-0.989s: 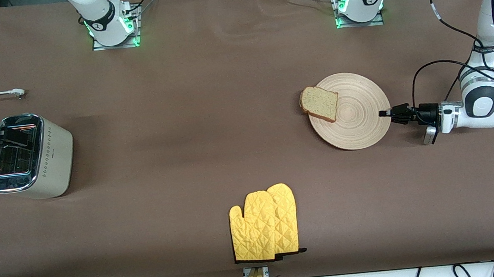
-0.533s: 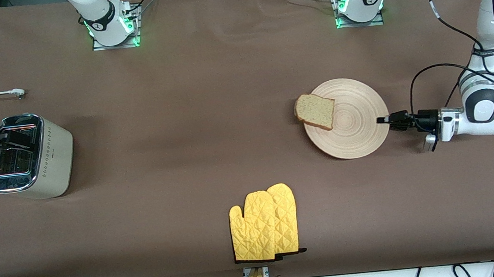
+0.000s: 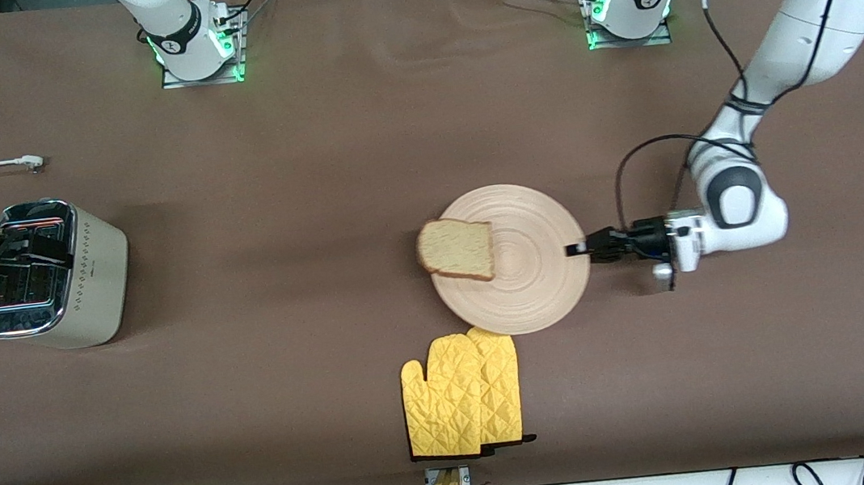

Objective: Move plate and put bread in toaster
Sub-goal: 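Slide the plate with the left gripper while the right gripper leaves the toaster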

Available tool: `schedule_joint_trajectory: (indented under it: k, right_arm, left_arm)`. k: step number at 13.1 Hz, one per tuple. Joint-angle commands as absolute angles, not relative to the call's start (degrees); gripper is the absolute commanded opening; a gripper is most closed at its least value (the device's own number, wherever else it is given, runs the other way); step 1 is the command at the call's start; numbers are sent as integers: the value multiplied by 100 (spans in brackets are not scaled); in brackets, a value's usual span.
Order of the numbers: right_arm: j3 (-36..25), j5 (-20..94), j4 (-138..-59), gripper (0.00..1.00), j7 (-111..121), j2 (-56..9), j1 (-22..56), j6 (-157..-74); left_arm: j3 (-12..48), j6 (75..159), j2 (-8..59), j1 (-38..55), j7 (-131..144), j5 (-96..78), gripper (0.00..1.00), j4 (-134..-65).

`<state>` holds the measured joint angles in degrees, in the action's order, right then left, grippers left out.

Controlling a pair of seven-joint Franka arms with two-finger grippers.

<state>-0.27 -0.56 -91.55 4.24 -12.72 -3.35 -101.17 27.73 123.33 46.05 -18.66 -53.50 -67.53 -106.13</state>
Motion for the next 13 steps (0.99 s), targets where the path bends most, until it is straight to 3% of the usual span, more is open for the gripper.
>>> schedule_joint_trajectory:
  k: [1, 4, 8, 9, 10, 11, 13]
  right_arm:
    - [17, -71, -9175, 100, 361, -1327, -334, -10020]
    - [35, -53, -9211, 100, 334, -1423, -193, -10028]
    - [53, 298, -9211, 100, 316, -1652, -132, -10072]
    - [53, 308, -9211, 100, 316, -1670, -123, -10090]
    - [53, 316, -9211, 100, 308, -1705, -106, -10090]
    - [53, 403, -9211, 100, 308, -1749, -79, -10099]
    - [53, 903, -9220, 100, 308, -1880, -79, -10107]
  left_arm:
    - [2979, 12820, 4438, -1681, -5388, -7397, 0, -10986]
    - [2971, 13683, 4491, -968, -5388, -8032, 0, -11048]
    - [2971, 13720, 4518, -791, -5414, -8235, 0, -11048]
    - [2962, 13720, 4518, -791, -5501, -8218, 33, -11048]
    - [2962, 13720, 4509, -808, -5589, -8166, 90, -11030]
    - [2953, 13711, 4509, -835, -5642, -8165, 100, -11039]
    - [2918, 13702, 4448, -888, -5625, -8148, 100, -11039]
